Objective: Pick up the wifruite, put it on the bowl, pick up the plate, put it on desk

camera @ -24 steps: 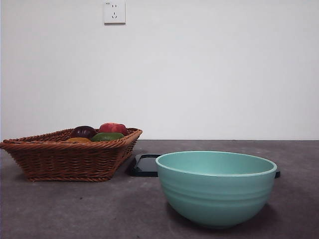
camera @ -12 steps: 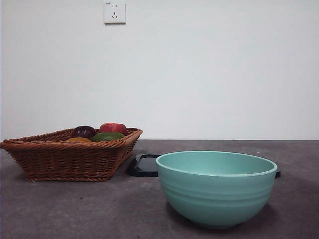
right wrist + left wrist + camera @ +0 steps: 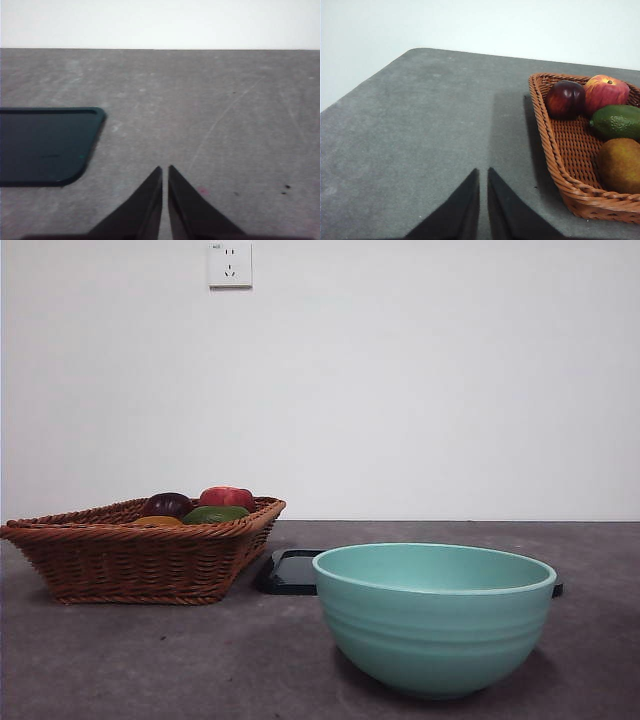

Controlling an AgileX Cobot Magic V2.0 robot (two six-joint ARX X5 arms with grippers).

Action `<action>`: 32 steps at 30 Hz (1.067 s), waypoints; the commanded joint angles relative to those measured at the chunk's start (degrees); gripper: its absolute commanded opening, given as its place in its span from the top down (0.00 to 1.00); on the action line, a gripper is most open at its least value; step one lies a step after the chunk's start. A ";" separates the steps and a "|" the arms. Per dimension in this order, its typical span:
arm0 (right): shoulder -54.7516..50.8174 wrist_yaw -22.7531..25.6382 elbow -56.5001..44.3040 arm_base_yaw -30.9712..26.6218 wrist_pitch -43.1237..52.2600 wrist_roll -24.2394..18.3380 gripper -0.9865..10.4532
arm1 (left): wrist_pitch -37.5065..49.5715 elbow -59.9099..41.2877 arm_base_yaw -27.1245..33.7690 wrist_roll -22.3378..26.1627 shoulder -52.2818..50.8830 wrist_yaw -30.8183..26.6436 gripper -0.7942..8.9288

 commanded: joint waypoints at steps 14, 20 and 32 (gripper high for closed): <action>-0.15 1.68 -0.28 0.00 0.92 -0.44 0.90 | -0.46 -1.16 0.07 0.02 -0.09 -0.04 0.89; -0.15 1.66 -0.28 0.00 0.92 -0.44 0.90 | -0.46 -1.18 0.07 0.02 -0.09 -0.07 0.89; -0.15 1.68 -0.28 0.00 0.92 -0.44 0.90 | -0.46 -1.18 0.07 0.02 -0.09 -0.04 0.89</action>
